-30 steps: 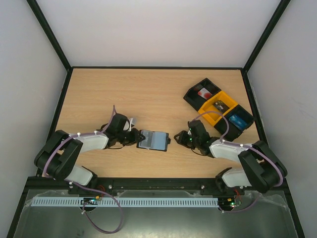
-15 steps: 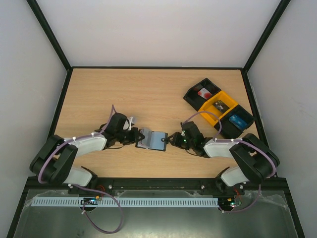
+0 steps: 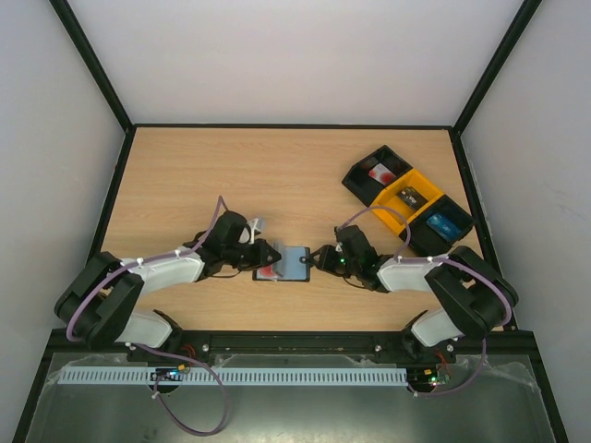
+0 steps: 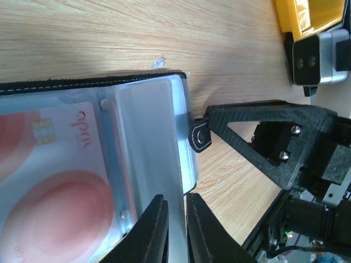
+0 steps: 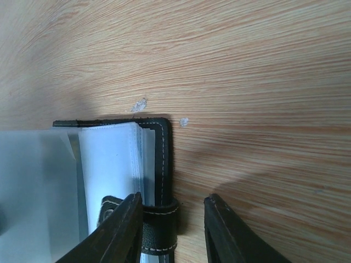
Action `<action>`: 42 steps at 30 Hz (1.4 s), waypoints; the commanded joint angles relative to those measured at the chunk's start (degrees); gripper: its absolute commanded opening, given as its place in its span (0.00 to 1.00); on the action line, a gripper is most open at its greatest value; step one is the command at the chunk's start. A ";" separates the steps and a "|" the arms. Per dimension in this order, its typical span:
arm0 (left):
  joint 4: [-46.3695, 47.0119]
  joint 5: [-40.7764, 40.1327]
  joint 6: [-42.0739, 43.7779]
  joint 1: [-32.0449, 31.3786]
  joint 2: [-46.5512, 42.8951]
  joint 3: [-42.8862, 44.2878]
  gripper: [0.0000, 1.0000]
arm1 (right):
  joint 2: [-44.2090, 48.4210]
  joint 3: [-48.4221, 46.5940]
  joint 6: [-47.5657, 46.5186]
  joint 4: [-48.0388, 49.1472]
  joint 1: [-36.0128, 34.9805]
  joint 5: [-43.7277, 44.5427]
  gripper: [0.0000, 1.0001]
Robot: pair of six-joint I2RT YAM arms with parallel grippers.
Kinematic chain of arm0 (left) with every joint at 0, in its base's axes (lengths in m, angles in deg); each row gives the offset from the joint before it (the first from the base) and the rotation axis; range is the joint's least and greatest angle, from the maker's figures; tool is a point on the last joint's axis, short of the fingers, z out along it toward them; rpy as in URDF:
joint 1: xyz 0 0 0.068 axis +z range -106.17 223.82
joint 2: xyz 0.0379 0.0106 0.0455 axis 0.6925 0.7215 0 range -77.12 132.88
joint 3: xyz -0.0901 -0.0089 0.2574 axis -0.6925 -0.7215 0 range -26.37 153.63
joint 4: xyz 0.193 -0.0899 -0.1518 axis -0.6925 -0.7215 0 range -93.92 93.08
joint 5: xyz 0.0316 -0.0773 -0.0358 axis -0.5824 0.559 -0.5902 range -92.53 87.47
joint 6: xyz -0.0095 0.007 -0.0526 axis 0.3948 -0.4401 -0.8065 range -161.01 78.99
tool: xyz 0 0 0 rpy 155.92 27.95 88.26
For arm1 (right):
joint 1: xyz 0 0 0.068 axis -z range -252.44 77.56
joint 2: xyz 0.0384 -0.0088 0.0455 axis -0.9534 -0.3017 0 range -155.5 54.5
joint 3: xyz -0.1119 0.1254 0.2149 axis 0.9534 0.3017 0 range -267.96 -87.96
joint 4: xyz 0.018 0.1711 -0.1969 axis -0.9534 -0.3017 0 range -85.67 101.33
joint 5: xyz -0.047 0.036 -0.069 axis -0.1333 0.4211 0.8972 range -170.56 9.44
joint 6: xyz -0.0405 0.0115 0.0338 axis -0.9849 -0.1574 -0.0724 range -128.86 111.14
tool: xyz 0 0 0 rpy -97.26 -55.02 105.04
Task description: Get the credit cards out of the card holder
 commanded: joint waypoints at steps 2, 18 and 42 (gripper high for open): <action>-1.68 -1.49 0.40 -0.31 0.56 2.06 0.13 | 1.24 -0.25 -0.52 -3.30 -0.42 2.22 0.32; -3.30 -2.96 0.84 -1.02 2.09 2.97 0.24 | 3.57 -0.68 -1.44 -5.73 -0.40 3.66 0.33; 4.71 -0.88 -2.43 -6.72 7.25 5.81 0.30 | 15.20 -0.58 -2.25 -13.35 -0.38 10.23 0.35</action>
